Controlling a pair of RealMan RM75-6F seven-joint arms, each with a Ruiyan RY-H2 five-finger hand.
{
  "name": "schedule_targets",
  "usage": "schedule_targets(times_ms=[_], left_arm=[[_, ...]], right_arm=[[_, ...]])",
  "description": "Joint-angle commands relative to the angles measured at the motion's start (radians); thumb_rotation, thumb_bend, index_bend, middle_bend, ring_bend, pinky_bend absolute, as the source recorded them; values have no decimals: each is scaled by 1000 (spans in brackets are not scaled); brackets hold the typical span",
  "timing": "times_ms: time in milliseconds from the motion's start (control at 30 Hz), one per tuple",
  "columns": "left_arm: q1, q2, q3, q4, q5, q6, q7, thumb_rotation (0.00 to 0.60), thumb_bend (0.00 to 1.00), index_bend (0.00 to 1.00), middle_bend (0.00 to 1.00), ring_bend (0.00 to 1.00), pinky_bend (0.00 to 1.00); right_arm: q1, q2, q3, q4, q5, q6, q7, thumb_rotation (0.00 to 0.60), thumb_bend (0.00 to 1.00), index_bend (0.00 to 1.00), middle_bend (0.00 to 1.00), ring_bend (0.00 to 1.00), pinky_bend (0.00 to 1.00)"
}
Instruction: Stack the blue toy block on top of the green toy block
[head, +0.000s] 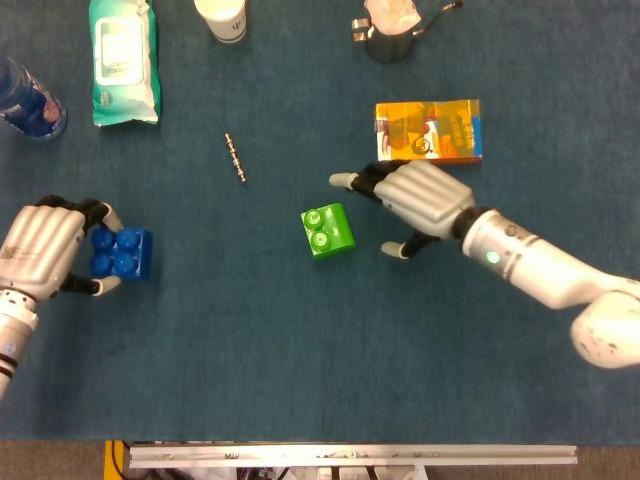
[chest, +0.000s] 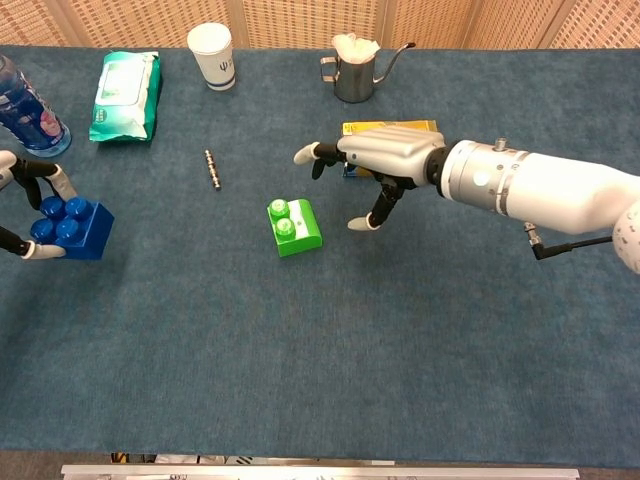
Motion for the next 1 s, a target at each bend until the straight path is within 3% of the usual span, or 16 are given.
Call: schedule_targets(times_ms=[33, 567, 833, 1000], left_arm=[[1, 2, 1, 0, 0, 0, -2, 600, 140, 455, 528, 455, 295], [6, 19, 6, -13, 6, 7, -6, 600, 140, 455, 528, 455, 295], [3, 16, 5, -14, 11, 5, -7, 600, 140, 456, 528, 455, 296], [5, 15, 8, -14, 14, 7, -6, 600, 140, 456, 528, 455, 295]], right_arm=[[27, -27, 6, 28, 23, -30, 1, 600, 210, 103, 233, 152, 219], [113, -115, 12, 134, 114, -98, 1, 600, 209, 103, 233, 153, 196], [129, -123, 10, 150, 145, -148, 49, 600, 209, 103, 233, 153, 196], [120, -102, -6, 102, 120, -134, 53, 600, 209, 103, 233, 153, 196]])
